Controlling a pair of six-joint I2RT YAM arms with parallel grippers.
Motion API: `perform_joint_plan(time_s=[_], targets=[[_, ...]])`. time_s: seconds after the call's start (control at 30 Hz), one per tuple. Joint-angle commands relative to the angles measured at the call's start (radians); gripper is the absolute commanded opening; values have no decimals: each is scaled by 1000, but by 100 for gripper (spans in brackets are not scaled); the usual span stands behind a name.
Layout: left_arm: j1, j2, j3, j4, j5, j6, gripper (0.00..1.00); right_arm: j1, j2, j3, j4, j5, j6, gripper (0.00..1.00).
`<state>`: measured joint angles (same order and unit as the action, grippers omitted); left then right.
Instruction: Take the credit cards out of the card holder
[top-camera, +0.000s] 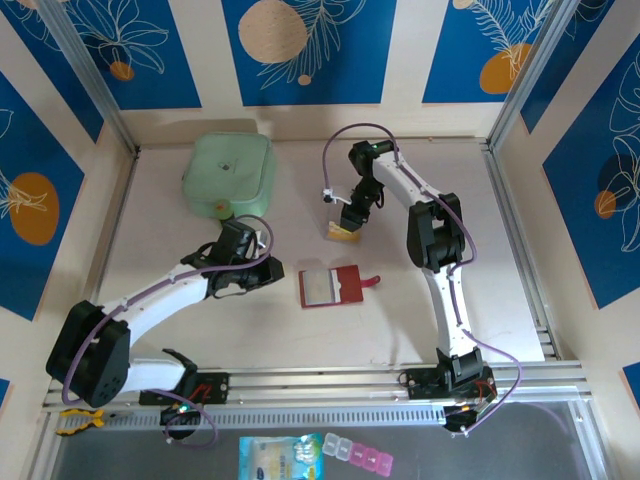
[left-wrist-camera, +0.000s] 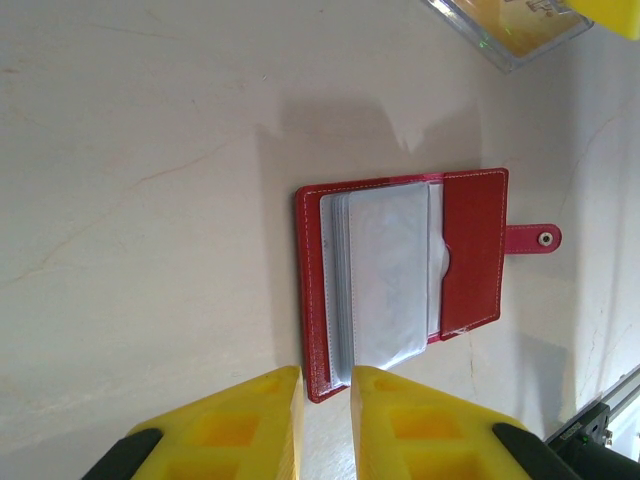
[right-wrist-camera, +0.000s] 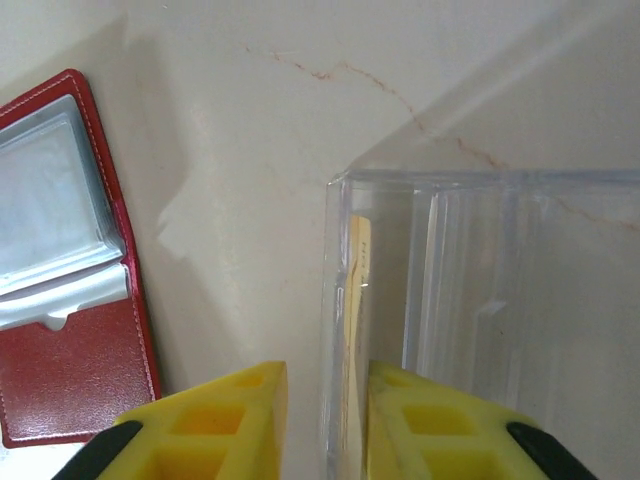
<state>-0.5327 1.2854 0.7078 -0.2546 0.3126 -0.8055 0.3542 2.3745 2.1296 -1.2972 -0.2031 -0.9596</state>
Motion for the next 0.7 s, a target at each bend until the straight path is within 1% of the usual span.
perform_joint_plan(time_s=[0.0,0.07,0.17,0.3,0.43,0.6,0.67], targets=[[10,-6,4,0,7,-4,21,3,-56,-9,6,-40,20,27],[11,-5,5,4,8,-4,21,5,-95,-23,35,-41,44,28],[10,2,10,14,8,-3,21,6,-155,-64,109,3,109,28],[10,22,16,39,18,-4,21,9,-223,-124,182,27,260,26],[10,50,24,69,35,-1,21,8,-292,-227,289,10,521,23],[9,99,31,130,63,-5,21,8,-430,-474,500,-29,921,14],[6,115,32,156,73,-11,21,11,-483,-582,568,-51,1037,10]])
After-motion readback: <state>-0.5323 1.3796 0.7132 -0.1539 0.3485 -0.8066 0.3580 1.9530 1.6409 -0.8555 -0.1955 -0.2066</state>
